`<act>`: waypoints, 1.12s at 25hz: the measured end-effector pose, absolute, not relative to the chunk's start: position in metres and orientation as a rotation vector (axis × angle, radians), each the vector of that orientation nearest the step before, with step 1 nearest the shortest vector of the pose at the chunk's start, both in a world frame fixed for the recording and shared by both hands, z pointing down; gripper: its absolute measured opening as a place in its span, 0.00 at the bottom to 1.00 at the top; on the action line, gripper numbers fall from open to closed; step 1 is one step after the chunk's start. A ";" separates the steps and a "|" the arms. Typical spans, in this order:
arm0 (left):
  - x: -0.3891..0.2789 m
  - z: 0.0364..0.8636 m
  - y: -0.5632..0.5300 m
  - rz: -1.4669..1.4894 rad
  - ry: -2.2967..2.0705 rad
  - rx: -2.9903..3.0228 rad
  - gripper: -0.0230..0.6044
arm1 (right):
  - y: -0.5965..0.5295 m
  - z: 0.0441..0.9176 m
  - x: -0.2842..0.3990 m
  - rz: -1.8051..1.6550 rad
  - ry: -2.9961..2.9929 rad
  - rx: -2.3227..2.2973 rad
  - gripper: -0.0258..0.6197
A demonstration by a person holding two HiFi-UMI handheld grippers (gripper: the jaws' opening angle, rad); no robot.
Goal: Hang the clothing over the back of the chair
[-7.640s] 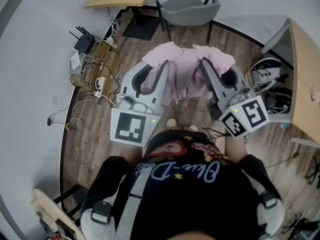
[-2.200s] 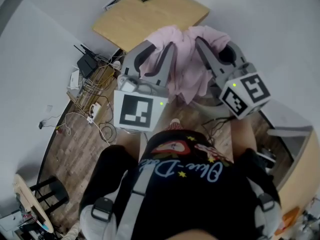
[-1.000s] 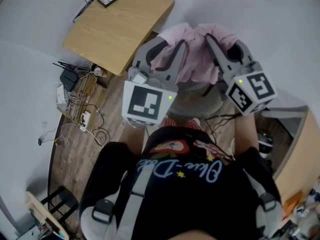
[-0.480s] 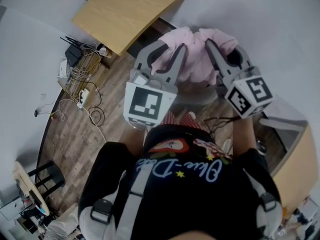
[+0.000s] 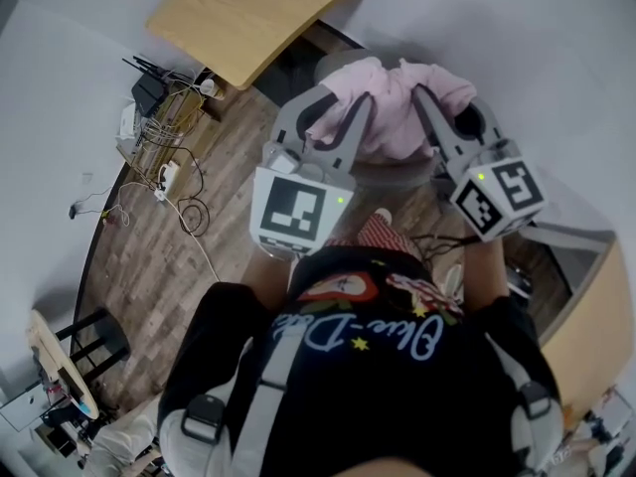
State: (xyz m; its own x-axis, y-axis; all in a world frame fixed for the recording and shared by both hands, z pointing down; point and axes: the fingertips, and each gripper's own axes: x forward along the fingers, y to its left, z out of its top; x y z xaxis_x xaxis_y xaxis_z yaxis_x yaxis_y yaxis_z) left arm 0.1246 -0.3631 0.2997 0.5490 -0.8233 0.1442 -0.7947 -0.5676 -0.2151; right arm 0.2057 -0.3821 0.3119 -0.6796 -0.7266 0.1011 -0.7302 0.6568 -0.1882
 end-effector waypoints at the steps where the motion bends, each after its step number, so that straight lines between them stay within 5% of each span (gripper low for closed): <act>1: 0.125 0.296 -0.358 -0.347 1.380 -2.656 0.15 | -0.376 0.308 0.206 0.338 -2.841 1.263 0.17; 28: 0.094 0.319 -0.223 -0.302 1.166 -2.771 0.15 | -0.223 0.323 0.179 0.332 -2.784 1.403 0.17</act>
